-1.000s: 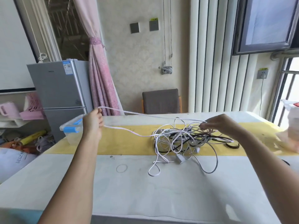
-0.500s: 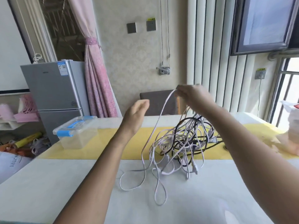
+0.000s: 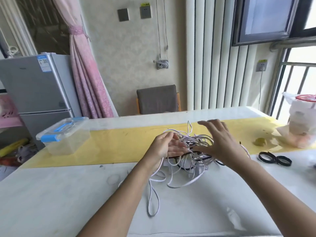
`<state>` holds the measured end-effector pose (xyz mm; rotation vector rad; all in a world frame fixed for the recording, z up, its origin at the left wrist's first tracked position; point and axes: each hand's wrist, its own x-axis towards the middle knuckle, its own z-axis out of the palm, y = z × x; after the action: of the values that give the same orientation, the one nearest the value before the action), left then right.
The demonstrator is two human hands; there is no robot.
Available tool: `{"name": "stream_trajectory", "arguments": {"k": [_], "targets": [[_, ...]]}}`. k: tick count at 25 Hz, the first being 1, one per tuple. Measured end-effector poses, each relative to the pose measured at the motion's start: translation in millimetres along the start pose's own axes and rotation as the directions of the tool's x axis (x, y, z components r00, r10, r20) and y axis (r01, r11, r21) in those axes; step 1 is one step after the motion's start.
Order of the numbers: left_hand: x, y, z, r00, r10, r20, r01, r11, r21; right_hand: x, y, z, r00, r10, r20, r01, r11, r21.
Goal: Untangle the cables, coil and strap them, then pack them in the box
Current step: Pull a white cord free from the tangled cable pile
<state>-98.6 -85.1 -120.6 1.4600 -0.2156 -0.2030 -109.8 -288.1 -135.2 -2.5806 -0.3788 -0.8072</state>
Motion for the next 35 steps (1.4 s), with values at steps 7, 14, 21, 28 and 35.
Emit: {"name": "stream_trajectory", "arguments": {"k": [7,14,21,28,35], "targets": [[33.4,-47.6,-0.6,0.967,0.023,-0.252,-0.095,0.956,-0.278,-31.1,21.0,2.0,0.853,0.336,0.399,-0.311,0.942,-0.128],[46.9,-50.1,-37.2,0.853,0.230,-0.468,-0.348,0.920,-0.183,8.9,22.1,56.5,0.905,0.379,0.196,-0.398,0.914,0.072],[53.4,-39.1,-83.9,0.746,0.415,-0.522,-0.379,0.908,0.179,67.2,1.3,93.7,0.810,0.519,-0.273,-0.327,0.786,0.524],[35.0,-22.5,-91.0,0.999,-0.048,-0.009,0.047,0.997,-0.061,52.8,54.6,33.6,0.718,0.529,0.453,-0.551,0.829,-0.094],[23.8,-32.4,-70.3,0.883,-0.383,0.270,0.322,0.915,0.243,59.7,18.6,2.1,0.943,0.050,0.328,-0.192,0.889,0.416]]}}
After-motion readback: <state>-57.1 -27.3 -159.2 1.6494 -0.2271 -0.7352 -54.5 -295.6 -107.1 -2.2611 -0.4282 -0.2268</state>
